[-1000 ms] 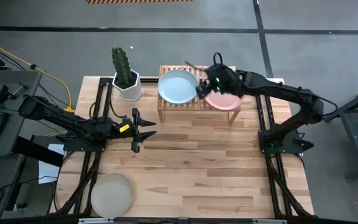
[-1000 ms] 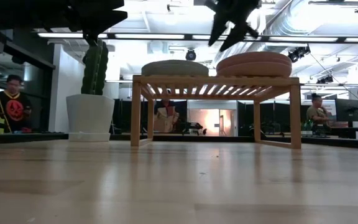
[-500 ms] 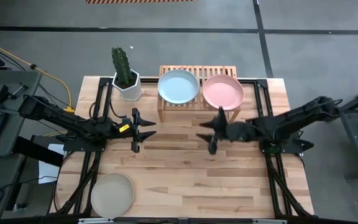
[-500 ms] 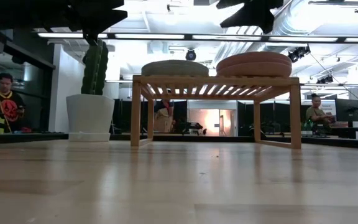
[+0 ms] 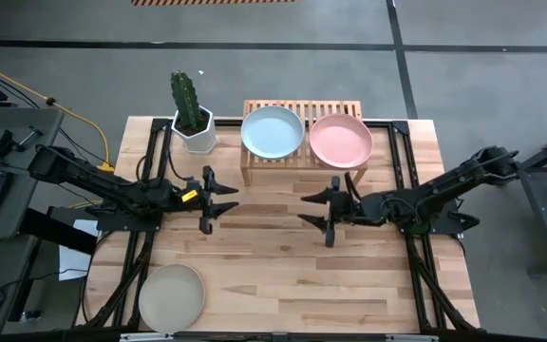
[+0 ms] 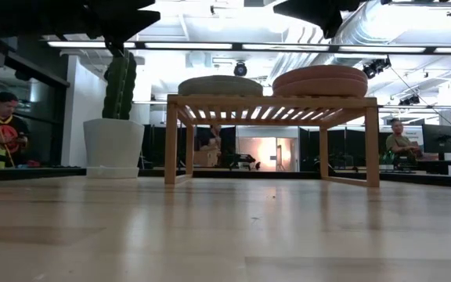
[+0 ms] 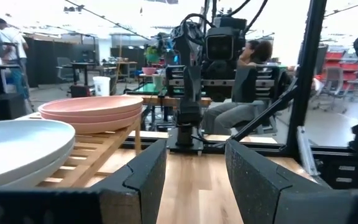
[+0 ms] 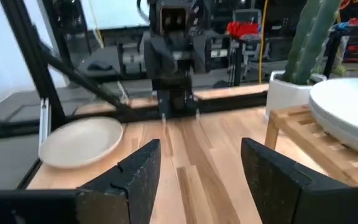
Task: Place and stack plates onto a shelf
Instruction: Stack the gray plate on top of the blue plate on the shelf
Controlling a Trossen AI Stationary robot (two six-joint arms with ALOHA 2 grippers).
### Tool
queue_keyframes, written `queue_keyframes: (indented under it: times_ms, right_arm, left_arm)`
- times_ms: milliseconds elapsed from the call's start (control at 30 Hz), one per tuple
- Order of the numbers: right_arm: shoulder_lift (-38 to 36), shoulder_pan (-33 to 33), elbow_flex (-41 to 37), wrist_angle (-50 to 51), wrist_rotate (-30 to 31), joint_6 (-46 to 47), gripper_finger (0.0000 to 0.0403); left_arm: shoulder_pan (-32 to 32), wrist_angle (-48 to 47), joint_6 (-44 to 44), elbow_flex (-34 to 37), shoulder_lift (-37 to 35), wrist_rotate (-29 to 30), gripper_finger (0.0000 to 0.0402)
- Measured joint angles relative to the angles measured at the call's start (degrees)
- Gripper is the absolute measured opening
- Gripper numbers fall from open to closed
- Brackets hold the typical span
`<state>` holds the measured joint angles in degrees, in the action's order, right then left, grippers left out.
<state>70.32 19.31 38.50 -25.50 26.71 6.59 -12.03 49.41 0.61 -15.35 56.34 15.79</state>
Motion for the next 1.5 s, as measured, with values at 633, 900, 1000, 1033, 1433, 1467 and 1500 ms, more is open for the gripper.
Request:
queue_keyframes:
  times_ms: [633,900,1000,1033,1433,1467,1500]
  right_arm:
    - [0.17,0.11,-0.02,2.98,-0.91,0.9,0.0206]
    - [0.17,0.11,-0.02,2.98,-1.0,2.38,0.0206]
    - [0.17,0.11,-0.02,2.98,-1.0,2.14,0.0206]
    - [0.17,0.09,-0.02,3.0,-0.98,2.06,0.0206]
    - [0.17,-0.2,-0.02,3.18,-0.94,0.44,0.0206]
    - [0.17,-0.2,-0.02,3.23,-0.93,0.44,0.0206]
    - [0.17,-0.2,-0.02,3.39,-0.93,0.43,0.0206]
  left_arm:
    - [-23.13,-66.27,-30.35,-27.51,13.91,-19.8,0.0154]
    - [-30.63,-75.21,-26.81,-30.23,25.91,-19.34,0.0154]
    - [-31.03,-78.35,-23.88,-31.43,27.85,-17.04,0.0154]
    - [-31.18,-78.79,-22.91,-31.55,28.28,-16.42,0.0154]
    - [-31.21,-80.05,-17.48,-31.63,29.73,-17.96,0.0154]
    - [-31.26,-80.08,-17.47,-31.63,29.73,-18.36,0.0154]
    - [-31.38,-80.08,-17.47,-31.63,29.73,-18.5,0.0154]
